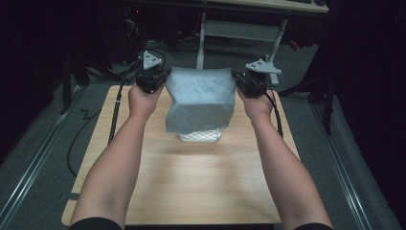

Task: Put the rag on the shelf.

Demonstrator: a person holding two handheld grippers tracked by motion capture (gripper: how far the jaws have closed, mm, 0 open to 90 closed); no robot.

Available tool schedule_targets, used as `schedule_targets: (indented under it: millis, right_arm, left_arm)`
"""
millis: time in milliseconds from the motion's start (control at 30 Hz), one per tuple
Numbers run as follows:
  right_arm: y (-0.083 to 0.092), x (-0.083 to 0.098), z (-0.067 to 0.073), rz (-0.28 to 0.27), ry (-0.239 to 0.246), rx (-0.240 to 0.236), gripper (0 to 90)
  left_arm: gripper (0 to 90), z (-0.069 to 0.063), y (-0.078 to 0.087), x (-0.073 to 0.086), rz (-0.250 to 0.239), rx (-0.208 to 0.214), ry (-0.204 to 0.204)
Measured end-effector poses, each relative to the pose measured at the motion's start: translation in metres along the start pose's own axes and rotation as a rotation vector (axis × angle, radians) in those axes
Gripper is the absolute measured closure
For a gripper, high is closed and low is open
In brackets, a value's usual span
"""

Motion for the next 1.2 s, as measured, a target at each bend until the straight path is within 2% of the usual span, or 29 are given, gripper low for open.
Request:
schedule_targets:
  millis: [67,167,267,333,433,467,500,533,567,600,633,667,700,733,767,933,1033,1200]
  right_arm:
    - [-0.006,0.007,0.0,0.023,0.001,-0.01,89.2]
    - [-0.016,0.025,-0.002,0.081,0.006,-0.005,89.2]
    - [-0.023,0.046,-0.003,0.121,-0.011,-0.014,89.2]
    - [-0.024,0.05,-0.004,0.129,-0.005,-0.011,89.2]
    - [-0.026,0.066,-0.004,0.154,-0.01,-0.017,89.1]
    - [-0.026,0.066,-0.004,0.154,-0.01,-0.017,89.1]
    - [-0.026,0.074,-0.005,0.164,-0.017,-0.023,89.1]
    - [-0.026,0.074,-0.005,0.164,-0.017,-0.023,89.1]
    - [-0.026,0.083,-0.006,0.175,-0.026,-0.021,89.1]
    - [-0.026,0.083,-0.006,0.175,-0.026,-0.021,89.1]
    - [-0.026,0.092,-0.006,0.182,-0.039,-0.024,89.1]
    - [-0.026,0.092,-0.006,0.182,-0.039,-0.024,89.1]
    - [-0.025,0.1,-0.005,0.183,-0.055,-0.033,89.1]
    - [-0.025,0.1,-0.005,0.183,-0.055,-0.033,89.1]
    - [-0.024,0.106,-0.003,0.175,-0.08,-0.045,89.0]
    - [-0.025,0.118,0.001,0.172,-0.102,-0.057,88.9]
    - [-0.025,0.13,0.003,0.176,-0.136,-0.061,88.8]
    - [-0.024,0.142,0.004,0.188,-0.153,-0.066,88.4]
  left_arm:
    - [89.9,0.0,-0.004,0.009,0.022,0.004,0.008]
    - [89.9,-0.002,-0.01,0.028,0.078,0.028,0.009]
    - [89.9,-0.007,-0.014,0.051,0.126,0.069,0.027]
    - [89.9,-0.009,-0.015,0.055,0.133,0.074,0.029]
    - [89.9,-0.015,-0.017,0.074,0.154,0.108,0.068]
    - [89.9,-0.015,-0.017,0.074,0.154,0.108,0.068]
    - [89.9,-0.019,-0.018,0.083,0.168,0.127,0.079]
    - [89.9,-0.019,-0.018,0.083,0.168,0.127,0.079]
    - [89.9,-0.023,-0.019,0.091,0.174,0.138,0.078]
    - [89.9,-0.023,-0.019,0.091,0.174,0.138,0.078]
    - [89.9,-0.027,-0.019,0.1,0.197,0.15,0.059]
    - [89.9,-0.027,-0.019,0.1,0.197,0.15,0.059]
    - [89.9,-0.028,-0.019,0.104,0.194,0.152,0.058]
    - [89.9,-0.029,-0.019,0.107,0.193,0.157,0.068]
    - [89.8,-0.029,-0.018,0.112,0.19,0.171,0.101]
    - [89.8,-0.031,-0.016,0.124,0.205,0.189,0.122]
    - [89.6,-0.036,-0.016,0.137,0.222,0.204,0.145]
    - [87.5,-0.038,-0.017,0.146,0.24,0.203,0.157]
Point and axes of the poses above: each handheld gripper's, and its own axes: y roughly backward along the jaws, x roughly out of its underside, z roughly to its left, the point moved 10 cm from there along -y, roughly forward along the jaws, and after that the axes turned 11 degrees about -x, right-handed, at the moved point
